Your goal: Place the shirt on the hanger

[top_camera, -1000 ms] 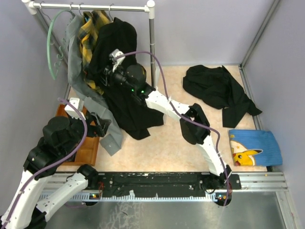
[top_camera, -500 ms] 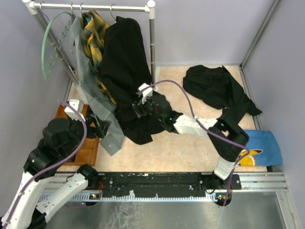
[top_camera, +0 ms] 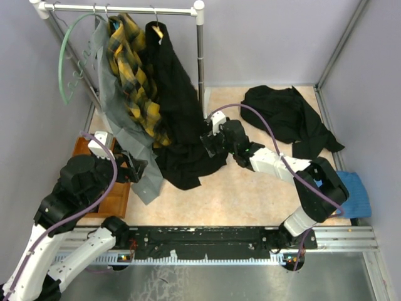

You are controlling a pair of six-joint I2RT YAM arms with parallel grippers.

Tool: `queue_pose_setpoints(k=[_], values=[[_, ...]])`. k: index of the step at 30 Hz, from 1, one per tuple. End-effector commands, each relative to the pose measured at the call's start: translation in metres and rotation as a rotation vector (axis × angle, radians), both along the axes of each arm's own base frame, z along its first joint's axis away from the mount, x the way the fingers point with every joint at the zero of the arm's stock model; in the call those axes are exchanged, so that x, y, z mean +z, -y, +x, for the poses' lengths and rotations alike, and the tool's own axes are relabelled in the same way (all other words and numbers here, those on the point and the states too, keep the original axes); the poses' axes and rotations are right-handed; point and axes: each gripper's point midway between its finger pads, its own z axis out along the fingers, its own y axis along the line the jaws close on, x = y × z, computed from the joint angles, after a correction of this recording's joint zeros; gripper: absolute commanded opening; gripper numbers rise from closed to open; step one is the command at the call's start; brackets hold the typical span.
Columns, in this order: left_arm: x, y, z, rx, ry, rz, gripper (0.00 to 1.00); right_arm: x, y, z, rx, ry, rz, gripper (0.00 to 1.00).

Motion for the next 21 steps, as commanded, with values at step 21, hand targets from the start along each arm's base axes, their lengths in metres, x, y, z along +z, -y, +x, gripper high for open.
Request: queue_pose_setpoints(k=[21], values=[[-0.013, 0.012, 0.005, -0.023, -0.022, -0.039, 0.90, -0.001, 0.074, -0.037, -0.209, 0.008, 0.234, 0.90]])
